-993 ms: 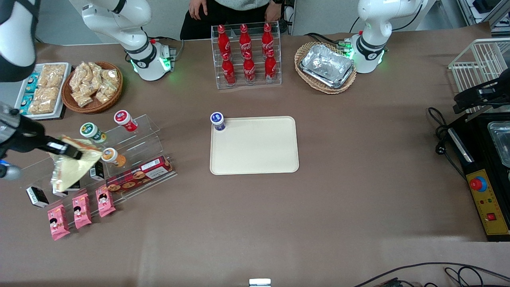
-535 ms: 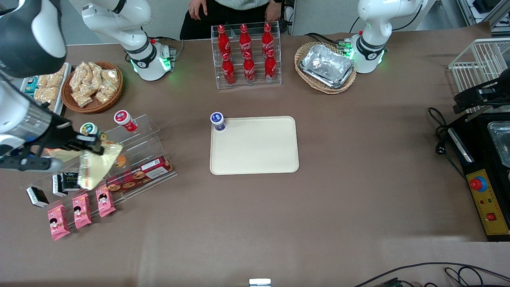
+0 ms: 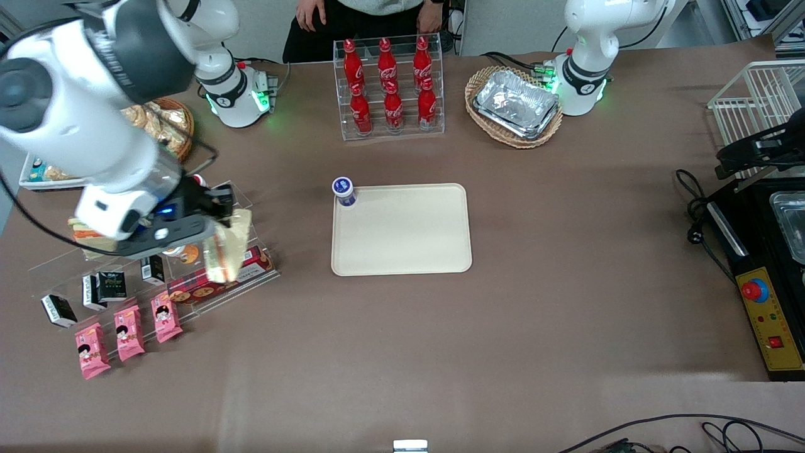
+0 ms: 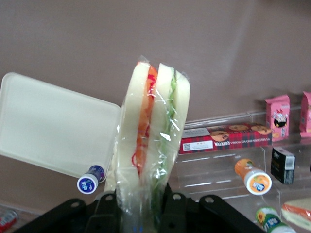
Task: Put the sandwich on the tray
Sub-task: 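Carry the held sandwich over the cream tray with the right gripper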
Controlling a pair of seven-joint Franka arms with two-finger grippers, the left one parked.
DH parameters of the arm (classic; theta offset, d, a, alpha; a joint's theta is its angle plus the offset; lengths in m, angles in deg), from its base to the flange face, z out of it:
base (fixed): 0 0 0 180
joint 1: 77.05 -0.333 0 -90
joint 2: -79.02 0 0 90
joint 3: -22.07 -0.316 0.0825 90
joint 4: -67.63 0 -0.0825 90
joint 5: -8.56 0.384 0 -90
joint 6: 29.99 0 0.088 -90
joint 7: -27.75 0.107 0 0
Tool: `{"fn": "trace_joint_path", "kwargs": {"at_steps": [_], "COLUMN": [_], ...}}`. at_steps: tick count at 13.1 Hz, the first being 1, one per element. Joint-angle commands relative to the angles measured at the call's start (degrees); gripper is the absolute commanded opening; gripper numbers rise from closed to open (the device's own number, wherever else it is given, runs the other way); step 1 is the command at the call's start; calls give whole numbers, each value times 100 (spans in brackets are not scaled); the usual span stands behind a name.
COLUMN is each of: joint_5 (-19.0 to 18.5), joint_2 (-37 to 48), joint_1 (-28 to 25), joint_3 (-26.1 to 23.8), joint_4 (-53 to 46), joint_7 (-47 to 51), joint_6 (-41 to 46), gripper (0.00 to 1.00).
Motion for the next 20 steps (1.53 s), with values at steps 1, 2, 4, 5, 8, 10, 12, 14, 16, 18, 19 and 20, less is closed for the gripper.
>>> {"fn": "trace_joint_path", "kwargs": {"at_steps": [1, 2, 4, 5, 8, 10, 12, 14, 16, 18, 19, 20], "joint_5": [-193, -193, -185, -202, -360, -412, -745, -826, -983, -1045, -1211, -1352], "joint_2": [-82, -170, -267, -276, -381, -487, -627, -803, -1031, -1233, -1313, -1418], "joint_1": [-103, -103, -164, -304, -542, -752, -981, -1087, -1193, -1472, -1613, -1719], "joint_3": [-261, -366, -420, -420, -420, -411, -420, -420, -420, -411, -411, -411], "joint_4": [7, 7, 24, 42, 51, 51, 51, 59, 60, 68, 121, 138], "joint_7": [-367, -733, -1385, -1553, -2185, -2677, -3143, -3705, -4267, -4743, -4736, -4745], "joint_6": [-77, -86, -278, -384, -507, -692, -911, -1104, -1368, -1553, -1597, -1668], "gripper": [27, 27, 27, 27, 27, 27, 27, 27, 27, 27, 27, 27]}}
